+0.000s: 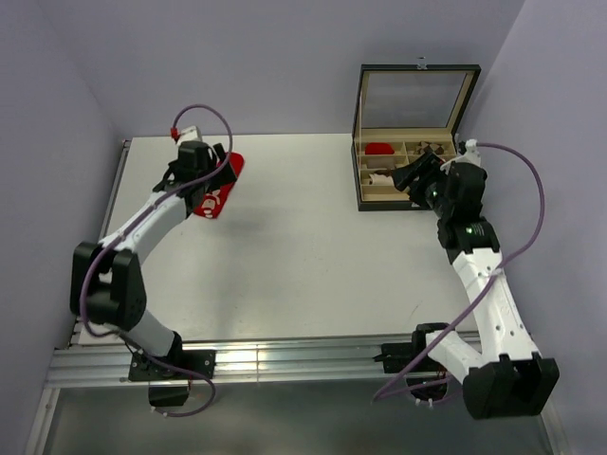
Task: Roll the socks
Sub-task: Move the sock to the center of the board.
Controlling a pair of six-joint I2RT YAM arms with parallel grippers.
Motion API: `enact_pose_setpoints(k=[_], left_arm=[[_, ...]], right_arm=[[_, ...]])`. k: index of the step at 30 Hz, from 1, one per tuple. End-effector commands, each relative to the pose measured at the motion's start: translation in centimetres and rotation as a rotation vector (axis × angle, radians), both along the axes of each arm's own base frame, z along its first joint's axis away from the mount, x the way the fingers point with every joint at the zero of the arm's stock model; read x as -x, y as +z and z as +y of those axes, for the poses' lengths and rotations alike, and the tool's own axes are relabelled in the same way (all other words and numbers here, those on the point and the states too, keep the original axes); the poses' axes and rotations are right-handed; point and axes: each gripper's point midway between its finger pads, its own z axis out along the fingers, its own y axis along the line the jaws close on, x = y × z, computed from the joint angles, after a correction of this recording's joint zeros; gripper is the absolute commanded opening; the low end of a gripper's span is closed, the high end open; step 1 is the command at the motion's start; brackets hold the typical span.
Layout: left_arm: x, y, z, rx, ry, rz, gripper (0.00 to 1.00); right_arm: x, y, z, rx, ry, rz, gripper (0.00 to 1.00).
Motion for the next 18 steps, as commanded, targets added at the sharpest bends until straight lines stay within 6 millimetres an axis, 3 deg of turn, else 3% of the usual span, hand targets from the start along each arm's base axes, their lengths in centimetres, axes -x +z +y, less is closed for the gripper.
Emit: enact_pose_setpoints(k=[1,2,3,4,5,6,7,8,9,11,13,18], left_arm=[[-2.8,-0.9,-1.4,0.021,-0.018,0.064,1.00],[-3.8,-3.3,-1.7,0.012,-0.018,0.116,0.99],[-5.2,-2.4,-2.1,0.026,-0.011,0.099,0.99],[-5.8,-3.1,-2.3,0.026,-0.009,0.117,0.99],[-6.5,-5.2,-2.7,0.025,-0.019,0.161,0.99],[-7.8,-4.4,-3.1,0.035,-0.021,0.138,0.99],[-8.3,-5.0,-3.3,0.033,-0.022,0.145,1.00],[-8.7,-6.8,-3.3,0.021,-0.016,0.180,0.99],[-9.5,-6.5,-3.5,0.023,-0.021,0.170,0.99],[-9.9,-8.7,-3.5,0.014,-0.021,0.217,1.00],[-10.1,-9.6,-3.7,0.014,-0.029,0.232,1.00],[-8.9,-13.5,-5.3,0.089,-0.067,0.308,0.99]], right_arm=[[1.1,2.0,1.5,0.028,0.117,-0.145,0.72],[1.4,1.8,2.2,0.023,0.152,-0.146,0.73],[1.6,1.5,2.5,0.021,0.169,-0.146,0.73],[1.8,1.7,3.4,0.012,0.204,-0.166,0.76],[2.2,0.8,4.0,0.001,0.230,-0.155,0.78],[2.6,0.6,4.7,-0.014,0.272,-0.158,0.80],[2.8,0.7,5.2,-0.022,0.294,-0.173,0.83],[3.1,0.1,5.5,-0.026,0.311,-0.169,0.84],[3.5,0.0,5.9,-0.034,0.336,-0.169,0.86],[3.8,-0.4,6.2,-0.032,0.356,-0.168,0.88],[4.1,-0.6,6.5,-0.032,0.373,-0.171,0.88],[4.8,-1.9,7.2,-0.053,0.419,-0.172,0.88]])
